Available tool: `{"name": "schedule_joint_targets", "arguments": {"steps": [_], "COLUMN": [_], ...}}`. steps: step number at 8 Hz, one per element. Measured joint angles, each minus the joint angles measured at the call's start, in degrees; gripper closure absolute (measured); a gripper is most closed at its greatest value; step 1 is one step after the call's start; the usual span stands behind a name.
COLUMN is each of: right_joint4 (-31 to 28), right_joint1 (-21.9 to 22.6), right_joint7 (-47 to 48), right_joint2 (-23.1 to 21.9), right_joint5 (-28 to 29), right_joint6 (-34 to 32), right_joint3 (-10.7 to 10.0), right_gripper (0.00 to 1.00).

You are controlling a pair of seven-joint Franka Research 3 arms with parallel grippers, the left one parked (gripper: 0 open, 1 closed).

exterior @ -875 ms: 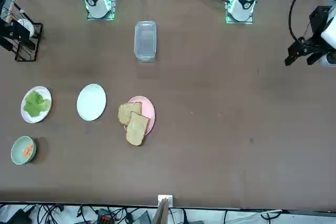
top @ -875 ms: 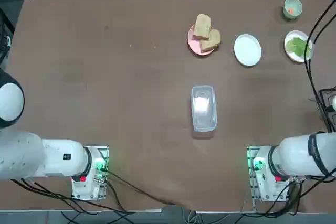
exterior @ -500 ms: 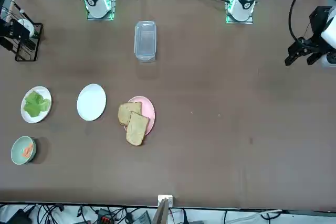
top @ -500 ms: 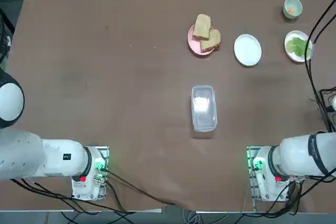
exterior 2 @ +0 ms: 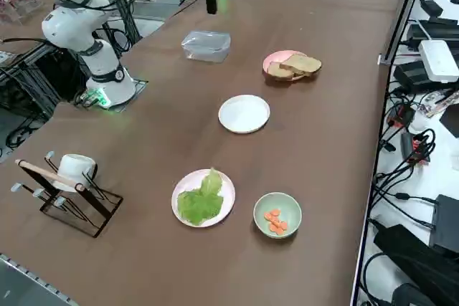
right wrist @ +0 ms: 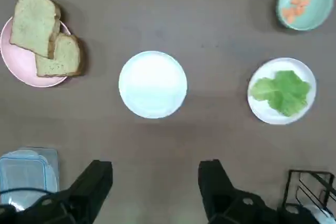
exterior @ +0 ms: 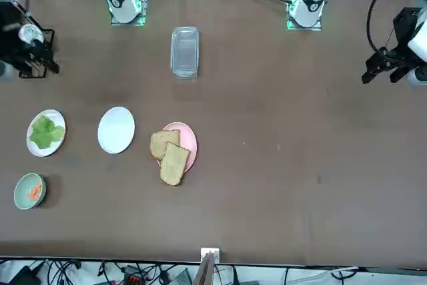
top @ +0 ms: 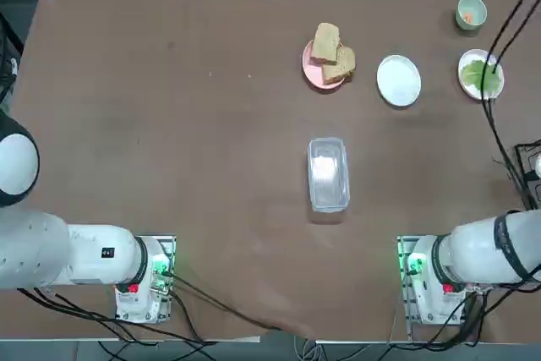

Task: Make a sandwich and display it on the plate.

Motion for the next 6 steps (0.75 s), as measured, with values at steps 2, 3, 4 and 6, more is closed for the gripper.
{"name": "schedule_joint_targets", "arguments": {"steps": [2,3,4,6], "right_joint4": [6.23,10.31,14.21,19.65], "right_joint1": [0.59,0.54,0.49,0.38], "right_joint7": [-0.02,-0.13,-0.75,-3.6], "right_joint2": [7.4,11.64,15.93,23.36], "right_joint5": [3.48,6.32,9.4,14.97], "right_joint6": [1.38,1.45,1.47,1.5], "right_joint3": [0.05,-0.03,-0.17,-0.33], "right_gripper": [0.0,0.0,0.0,0.01]}}
